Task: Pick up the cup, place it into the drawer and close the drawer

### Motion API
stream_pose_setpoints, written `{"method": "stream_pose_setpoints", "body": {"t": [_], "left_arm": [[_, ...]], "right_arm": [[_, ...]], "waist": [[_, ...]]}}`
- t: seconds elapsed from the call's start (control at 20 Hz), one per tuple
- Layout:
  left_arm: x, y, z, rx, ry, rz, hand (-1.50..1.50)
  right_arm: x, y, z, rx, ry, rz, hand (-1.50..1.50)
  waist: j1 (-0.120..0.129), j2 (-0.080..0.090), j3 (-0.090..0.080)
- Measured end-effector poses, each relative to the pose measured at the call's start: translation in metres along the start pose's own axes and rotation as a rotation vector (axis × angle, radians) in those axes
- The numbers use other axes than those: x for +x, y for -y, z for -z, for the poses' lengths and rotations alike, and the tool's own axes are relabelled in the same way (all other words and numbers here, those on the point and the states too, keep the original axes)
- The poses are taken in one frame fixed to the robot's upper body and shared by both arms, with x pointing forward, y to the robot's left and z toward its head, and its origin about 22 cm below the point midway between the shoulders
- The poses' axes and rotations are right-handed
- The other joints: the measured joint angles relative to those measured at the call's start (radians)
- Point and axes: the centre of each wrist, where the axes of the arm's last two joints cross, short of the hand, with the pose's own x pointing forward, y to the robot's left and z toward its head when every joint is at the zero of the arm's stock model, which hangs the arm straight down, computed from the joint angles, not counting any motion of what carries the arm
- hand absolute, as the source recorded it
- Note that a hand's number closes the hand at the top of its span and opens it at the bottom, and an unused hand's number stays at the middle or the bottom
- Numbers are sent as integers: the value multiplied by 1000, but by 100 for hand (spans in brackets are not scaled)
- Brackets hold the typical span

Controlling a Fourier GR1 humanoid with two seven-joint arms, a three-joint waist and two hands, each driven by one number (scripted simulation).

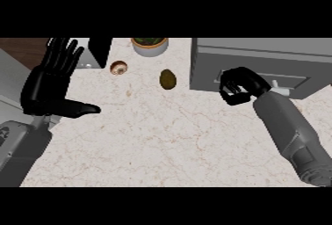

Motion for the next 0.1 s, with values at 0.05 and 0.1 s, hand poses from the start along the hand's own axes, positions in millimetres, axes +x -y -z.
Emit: {"method": "stream_pose_setpoints", "body": {"t": [0.05, 0.1], "left_arm": [[-2, 0, -1, -2, -3, -1, -150], [-2, 2, 0, -2, -4, -6, -150]], "right_arm": [[0, 0, 0, -2, 4, 5, 150], [-1, 1, -1, -2, 10, 9, 150]], "waist": [[0, 1, 0], [0, 2, 1]]}}
